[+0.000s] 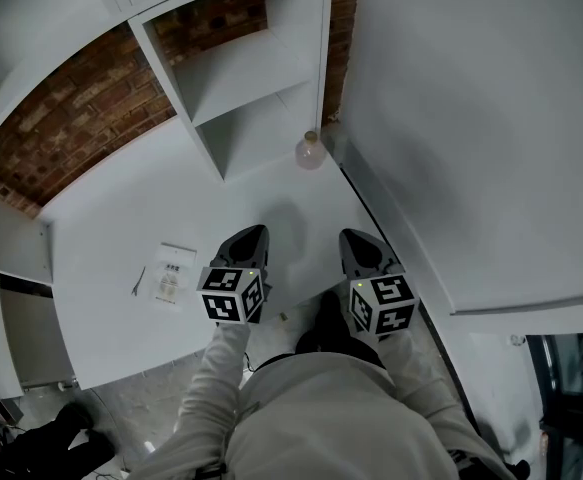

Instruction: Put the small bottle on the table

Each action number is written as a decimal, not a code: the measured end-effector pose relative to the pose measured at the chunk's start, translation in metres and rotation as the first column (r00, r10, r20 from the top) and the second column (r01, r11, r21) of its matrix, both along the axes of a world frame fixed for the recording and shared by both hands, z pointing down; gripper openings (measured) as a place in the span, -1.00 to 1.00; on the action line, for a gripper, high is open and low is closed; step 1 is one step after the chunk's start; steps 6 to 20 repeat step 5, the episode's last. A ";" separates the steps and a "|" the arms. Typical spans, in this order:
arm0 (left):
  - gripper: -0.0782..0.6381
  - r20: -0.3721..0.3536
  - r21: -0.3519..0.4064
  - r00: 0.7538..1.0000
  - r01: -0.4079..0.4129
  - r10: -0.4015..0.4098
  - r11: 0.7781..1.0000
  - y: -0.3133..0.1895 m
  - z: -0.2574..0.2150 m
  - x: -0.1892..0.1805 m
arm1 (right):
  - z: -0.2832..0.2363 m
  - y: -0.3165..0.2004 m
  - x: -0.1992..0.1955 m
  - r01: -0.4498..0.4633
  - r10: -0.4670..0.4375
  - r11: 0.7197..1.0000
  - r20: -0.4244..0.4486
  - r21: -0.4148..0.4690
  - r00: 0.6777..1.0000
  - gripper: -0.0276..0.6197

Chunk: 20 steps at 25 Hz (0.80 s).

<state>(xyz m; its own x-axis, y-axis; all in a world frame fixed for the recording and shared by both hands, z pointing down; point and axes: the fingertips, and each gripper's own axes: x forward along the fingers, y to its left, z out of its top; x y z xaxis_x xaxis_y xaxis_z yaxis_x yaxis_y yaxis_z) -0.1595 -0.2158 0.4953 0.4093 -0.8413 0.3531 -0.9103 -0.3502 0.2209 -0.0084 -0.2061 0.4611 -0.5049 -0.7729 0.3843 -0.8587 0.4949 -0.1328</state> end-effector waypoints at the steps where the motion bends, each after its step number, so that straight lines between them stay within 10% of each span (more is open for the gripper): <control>1: -0.72 0.003 0.002 1.000 -0.002 0.002 1.000 0.000 -0.001 0.000 | 0.000 0.000 -0.002 0.002 -0.002 1.000 0.000 0.001 1.000 -0.83; 20: -0.72 0.016 0.007 1.000 -0.006 0.006 1.000 0.001 -0.002 -0.004 | 0.000 0.003 -0.008 0.009 -0.009 1.000 -0.006 0.002 1.000 -0.83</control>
